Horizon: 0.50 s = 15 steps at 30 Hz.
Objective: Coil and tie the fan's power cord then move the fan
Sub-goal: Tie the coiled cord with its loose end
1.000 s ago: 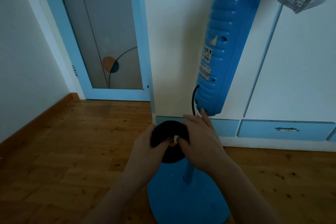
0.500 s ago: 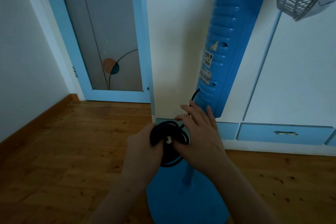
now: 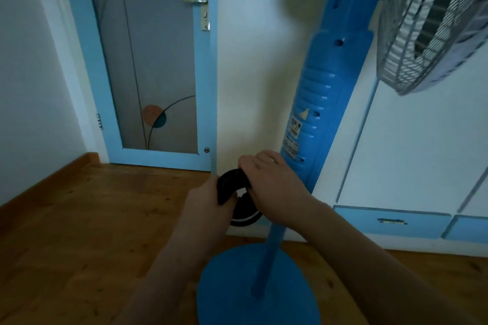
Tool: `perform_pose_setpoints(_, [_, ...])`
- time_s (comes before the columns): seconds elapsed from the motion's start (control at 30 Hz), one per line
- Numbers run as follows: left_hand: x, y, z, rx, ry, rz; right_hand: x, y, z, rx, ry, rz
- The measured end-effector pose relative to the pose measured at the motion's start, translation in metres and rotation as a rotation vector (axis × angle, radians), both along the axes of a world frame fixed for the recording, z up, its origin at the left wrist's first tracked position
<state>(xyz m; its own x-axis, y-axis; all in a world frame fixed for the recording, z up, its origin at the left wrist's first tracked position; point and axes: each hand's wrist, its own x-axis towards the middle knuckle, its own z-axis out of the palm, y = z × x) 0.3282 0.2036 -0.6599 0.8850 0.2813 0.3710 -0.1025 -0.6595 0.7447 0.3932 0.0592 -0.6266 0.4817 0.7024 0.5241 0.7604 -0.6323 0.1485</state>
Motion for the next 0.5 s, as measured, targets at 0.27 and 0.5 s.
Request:
perform_pose_setpoints(0.27, [0.030,0.007,0.006,-0.145,-0.154,0.095,0.005,-0.006,0.063,0.110,0.577,0.074])
perform_pose_setpoints(0.5, [0.046,0.003,0.018,-0.206,-0.209,0.025,0.011,0.001,0.092,0.650,0.694,-0.072])
